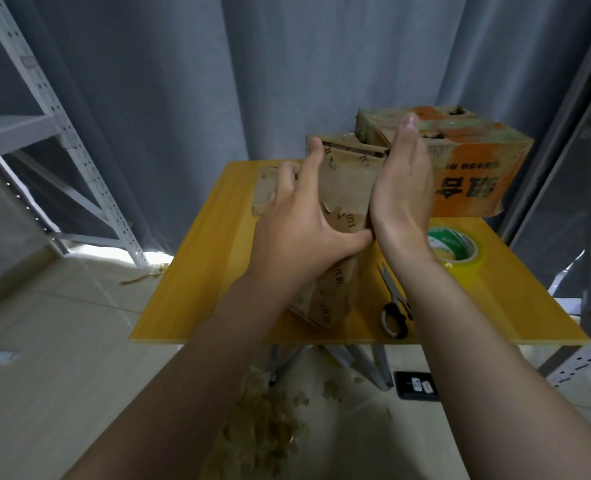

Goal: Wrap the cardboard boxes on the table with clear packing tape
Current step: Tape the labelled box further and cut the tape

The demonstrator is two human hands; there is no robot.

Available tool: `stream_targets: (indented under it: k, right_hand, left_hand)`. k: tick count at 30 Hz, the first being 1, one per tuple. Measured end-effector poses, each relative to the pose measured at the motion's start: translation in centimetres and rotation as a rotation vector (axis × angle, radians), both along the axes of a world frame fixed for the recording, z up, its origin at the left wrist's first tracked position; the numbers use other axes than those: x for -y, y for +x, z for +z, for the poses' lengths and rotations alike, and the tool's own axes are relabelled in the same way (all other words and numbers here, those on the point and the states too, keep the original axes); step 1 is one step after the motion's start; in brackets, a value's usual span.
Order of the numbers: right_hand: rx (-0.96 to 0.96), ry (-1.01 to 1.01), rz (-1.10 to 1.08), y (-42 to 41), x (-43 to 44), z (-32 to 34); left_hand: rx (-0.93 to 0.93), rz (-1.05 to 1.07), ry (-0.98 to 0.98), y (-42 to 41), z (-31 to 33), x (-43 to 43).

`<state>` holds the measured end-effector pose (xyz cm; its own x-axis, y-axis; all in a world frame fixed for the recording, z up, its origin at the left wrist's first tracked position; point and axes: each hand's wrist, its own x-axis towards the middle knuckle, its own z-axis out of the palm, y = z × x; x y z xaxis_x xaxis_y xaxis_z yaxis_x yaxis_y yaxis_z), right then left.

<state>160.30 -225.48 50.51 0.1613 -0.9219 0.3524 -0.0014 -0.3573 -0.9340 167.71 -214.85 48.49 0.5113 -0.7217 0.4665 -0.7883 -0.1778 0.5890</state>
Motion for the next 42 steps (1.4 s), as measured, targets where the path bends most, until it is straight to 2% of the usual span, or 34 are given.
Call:
stream_targets:
  k: [5,8,15,19,23,26,29,34,37,42]
  right_hand:
    - [0.02,-0.143,-0.122,0.0,1.1,-1.0]
    - [0.07,-0.157,-0.151,-0.2,1.4,-1.1]
    - [0.199,0.003,-0.131,-0.3,1.1,-1.3]
    - [0.235,0.092,-0.071,-0.2,1.2,-1.3]
    - [0.193,0.305,0.129,0.2,1.6,-0.9]
    - [0.077,0.273,0.284,0.7,0.7,0.0]
    - [-0.018,0.204,0.38,1.2,-0.2,0.3]
    - [-0.063,0.1,0.269,0.8,0.2,-0.1]
    - [-0.101,0.058,0.246,0.3,0.4,0.0]
    - [-0.111,0.062,0.217,0.0,0.1,0.7]
  left_hand:
    - [-0.05,-0.086,0.031,0.6,0.4,-0.6]
    - [-0.094,-0.137,0.037,1.0,0.3,-0.9]
    - [-0.1,-0.172,0.048,1.9,0.1,-1.0]
    - [-0.222,-0.234,-0.005,2.4,0.3,-1.5]
    - [-0.362,-0.324,-0.07,2.4,1.1,-1.5]
    - [-0.501,-0.323,-0.173,2.9,1.2,-1.6]
    - [-0.578,-0.348,-0.165,3.4,0.8,-1.8]
    - [-0.516,-0.297,-0.169,3.5,0.7,-1.5]
    - [-0.556,-0.267,-0.219,3.2,0.4,-1.4]
    - [-0.524,-0.233,-0.27,2.9,0.4,-1.2]
